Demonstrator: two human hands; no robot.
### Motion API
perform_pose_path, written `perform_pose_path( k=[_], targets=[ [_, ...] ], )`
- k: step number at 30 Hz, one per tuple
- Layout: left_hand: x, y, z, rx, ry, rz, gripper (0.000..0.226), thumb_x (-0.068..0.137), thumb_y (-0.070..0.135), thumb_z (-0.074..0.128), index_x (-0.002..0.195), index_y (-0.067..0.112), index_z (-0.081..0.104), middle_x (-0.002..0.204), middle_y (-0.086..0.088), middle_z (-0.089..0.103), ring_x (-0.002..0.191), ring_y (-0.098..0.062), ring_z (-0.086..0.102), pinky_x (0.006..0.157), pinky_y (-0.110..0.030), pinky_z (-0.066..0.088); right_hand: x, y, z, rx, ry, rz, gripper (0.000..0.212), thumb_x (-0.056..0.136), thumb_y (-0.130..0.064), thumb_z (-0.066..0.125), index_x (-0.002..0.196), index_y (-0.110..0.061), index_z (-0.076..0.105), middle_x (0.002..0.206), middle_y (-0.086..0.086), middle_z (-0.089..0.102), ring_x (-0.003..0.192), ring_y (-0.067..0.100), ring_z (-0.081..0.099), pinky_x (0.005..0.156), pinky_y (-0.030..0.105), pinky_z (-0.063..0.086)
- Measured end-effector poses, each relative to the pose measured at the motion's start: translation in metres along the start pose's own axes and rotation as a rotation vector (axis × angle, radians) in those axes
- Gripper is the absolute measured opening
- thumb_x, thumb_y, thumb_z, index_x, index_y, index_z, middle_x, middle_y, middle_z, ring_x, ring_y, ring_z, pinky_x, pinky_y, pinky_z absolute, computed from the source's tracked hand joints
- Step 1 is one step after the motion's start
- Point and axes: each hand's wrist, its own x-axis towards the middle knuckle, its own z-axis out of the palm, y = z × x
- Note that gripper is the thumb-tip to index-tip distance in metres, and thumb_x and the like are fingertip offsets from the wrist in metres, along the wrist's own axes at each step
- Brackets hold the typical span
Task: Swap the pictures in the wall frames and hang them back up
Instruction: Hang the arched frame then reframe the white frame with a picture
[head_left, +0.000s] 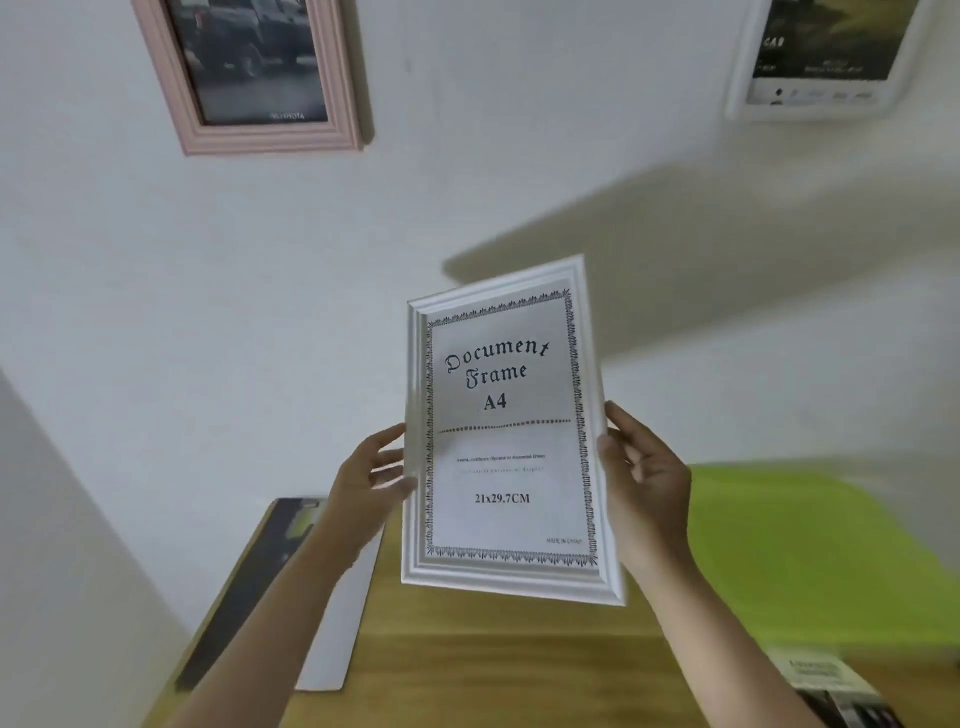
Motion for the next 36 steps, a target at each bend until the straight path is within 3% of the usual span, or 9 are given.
perform_pose_path(
  k=[3,8,11,14,20,23,27,33,36],
  targets=[
    [-0.016,-0.003,0.015,0.130,0.031,-0.007,0.047,0.085,0.012,0.065,0.126,0.030,0.050,0.128,0.003,0.053,0.113,-0.016,0.052,0.087,-0.027,0.041,-0.042,0.009,0.006,-0.073,0.036,0.042,0.032,0.091,0.000,0.055,0.114,-0.021,0.059,0.094,-0.008,0.067,0.077,-0.010,0.063,0.068,0.006,0.046],
    [-0.042,0.028,0.048,0.098,-0.160,0.166,0.041,0.086,0.020,0.064,0.124,0.031,0.054,0.117,0.004,0.060,0.104,-0.011,0.062,0.089,-0.031,0.052,-0.098,0.011,0.016,-0.125,0.039,0.055,0.034,0.092,-0.002,0.054,0.109,-0.030,0.060,0.093,-0.024,0.069,0.086,-0.010,0.064,0.074,0.009,0.049],
    [-0.050,0.040,0.062,0.168,-0.228,0.209,0.040,0.087,0.028,0.061,0.124,0.039,0.052,0.117,0.007,0.056,0.092,0.006,0.061,0.077,-0.013,0.051,-0.124,0.012,0.022,-0.145,0.021,0.046,0.044,0.091,0.004,0.053,0.103,-0.037,0.058,0.089,-0.030,0.069,0.088,-0.007,0.066,0.078,0.011,0.050],
    [-0.054,0.044,0.065,0.245,-0.213,0.224,0.040,0.087,0.028,0.061,0.125,0.038,0.052,0.114,0.006,0.052,0.072,0.016,0.058,0.068,-0.006,0.047,-0.143,0.020,0.027,-0.192,0.040,0.009,0.037,0.090,0.002,0.055,0.115,-0.024,0.062,0.099,-0.023,0.070,0.093,0.002,0.068,0.079,0.016,0.050],
    [-0.058,0.044,0.056,0.258,-0.077,0.181,0.040,0.075,0.030,0.074,0.113,0.035,0.061,0.104,0.005,0.059,0.071,-0.004,0.065,0.067,-0.012,0.048,-0.157,0.021,0.038,-0.233,0.012,-0.058,0.036,0.089,0.000,0.056,0.116,-0.022,0.062,0.106,-0.020,0.068,0.101,0.006,0.066,0.083,0.026,0.054],
    [-0.058,0.043,0.050,0.234,-0.004,0.133,0.037,0.071,0.022,0.074,0.104,0.033,0.064,0.095,0.005,0.061,0.068,-0.010,0.065,0.053,-0.010,0.048,-0.158,0.023,0.040,-0.234,-0.056,-0.029,0.033,0.090,-0.004,0.056,0.119,-0.017,0.062,0.111,-0.010,0.067,0.106,0.011,0.064,0.083,0.038,0.057],
    [-0.053,0.041,0.036,0.217,0.095,0.090,0.037,0.070,0.012,0.068,0.102,0.030,0.065,0.086,0.008,0.060,0.067,-0.005,0.060,0.047,-0.004,0.042,-0.153,0.025,0.039,-0.210,-0.206,-0.050,0.029,0.091,-0.016,0.057,0.119,-0.022,0.061,0.111,-0.020,0.066,0.103,0.005,0.064,0.080,0.026,0.055],
    [-0.047,0.024,0.001,0.097,0.133,-0.010,0.040,0.069,0.007,0.069,0.101,0.031,0.068,0.082,-0.003,0.071,0.078,-0.023,0.069,0.073,-0.039,0.059,-0.127,0.076,0.004,-0.395,-0.161,0.315,0.038,0.091,-0.034,0.058,0.128,-0.033,0.054,0.125,-0.012,0.056,0.116,0.006,0.051,0.096,0.027,0.042],
    [-0.046,0.013,-0.012,-0.085,0.110,-0.081,0.042,0.075,-0.004,0.066,0.107,0.023,0.068,0.084,-0.008,0.070,0.073,-0.020,0.069,0.068,-0.034,0.059,-0.122,0.099,-0.014,-0.386,-0.144,0.461,0.045,0.090,-0.038,0.059,0.133,-0.035,0.048,0.128,-0.007,0.051,0.122,0.010,0.047,0.099,0.033,0.043]
  ],
)
